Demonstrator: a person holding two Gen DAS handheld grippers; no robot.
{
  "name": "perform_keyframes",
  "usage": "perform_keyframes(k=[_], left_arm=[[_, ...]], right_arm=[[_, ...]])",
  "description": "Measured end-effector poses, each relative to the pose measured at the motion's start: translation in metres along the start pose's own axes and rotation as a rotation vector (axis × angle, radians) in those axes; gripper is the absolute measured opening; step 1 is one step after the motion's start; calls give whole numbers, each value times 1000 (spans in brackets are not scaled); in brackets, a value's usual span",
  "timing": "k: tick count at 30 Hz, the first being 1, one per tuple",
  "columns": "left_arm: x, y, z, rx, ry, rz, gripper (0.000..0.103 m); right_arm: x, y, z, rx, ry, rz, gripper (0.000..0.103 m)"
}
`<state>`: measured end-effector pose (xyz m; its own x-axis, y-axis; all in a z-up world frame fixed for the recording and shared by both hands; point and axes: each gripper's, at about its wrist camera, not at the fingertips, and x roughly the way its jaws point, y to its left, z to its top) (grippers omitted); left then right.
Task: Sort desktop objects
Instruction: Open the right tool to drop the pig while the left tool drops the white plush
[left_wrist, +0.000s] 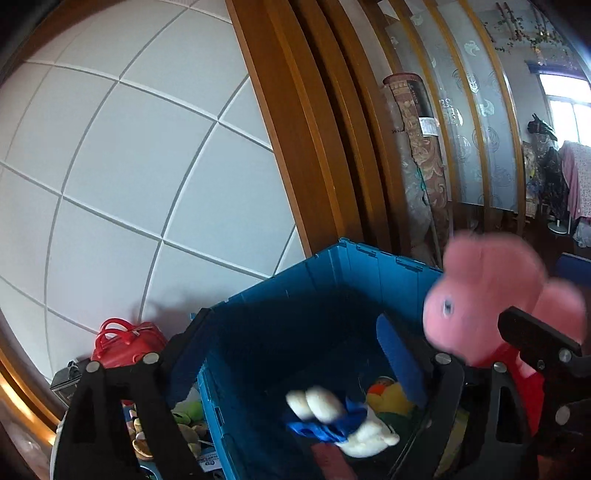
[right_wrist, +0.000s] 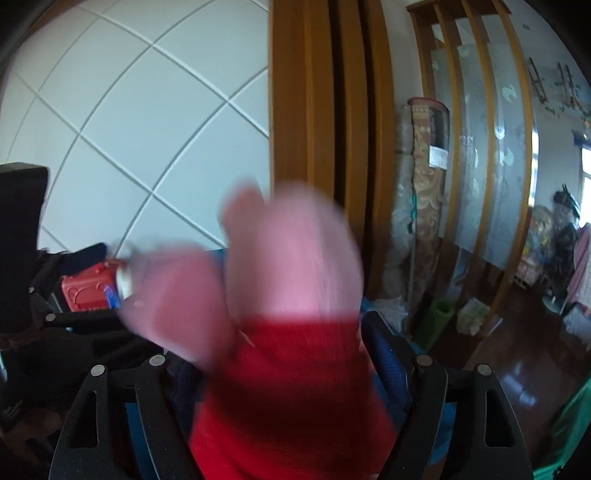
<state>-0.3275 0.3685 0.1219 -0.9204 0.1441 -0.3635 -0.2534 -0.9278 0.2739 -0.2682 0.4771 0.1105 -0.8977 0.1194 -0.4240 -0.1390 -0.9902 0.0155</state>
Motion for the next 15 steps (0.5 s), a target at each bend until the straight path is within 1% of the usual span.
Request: perform_keyframes(k=[1,3,4,5,9,15], left_arm=[[3,0,4,-3,2,0,91],[9,7,5,-21,8,4,93],[11,10,6,-30,12,12,99],[12,11,5,-37,12,16,100],[12,23,4,-64,13,32,100],[4,33,-9,-84,4,43,100]], right_arm=[[7,-5,3,5,8,0,93],[9,-11,6,22,-3,8,93],[10,-12,8,23,-5,15,93],[9,-11,8,21,-9,20,93],[11,-17,11,31,-26,41,93],[-1,-4,0,23,-42,56,93]])
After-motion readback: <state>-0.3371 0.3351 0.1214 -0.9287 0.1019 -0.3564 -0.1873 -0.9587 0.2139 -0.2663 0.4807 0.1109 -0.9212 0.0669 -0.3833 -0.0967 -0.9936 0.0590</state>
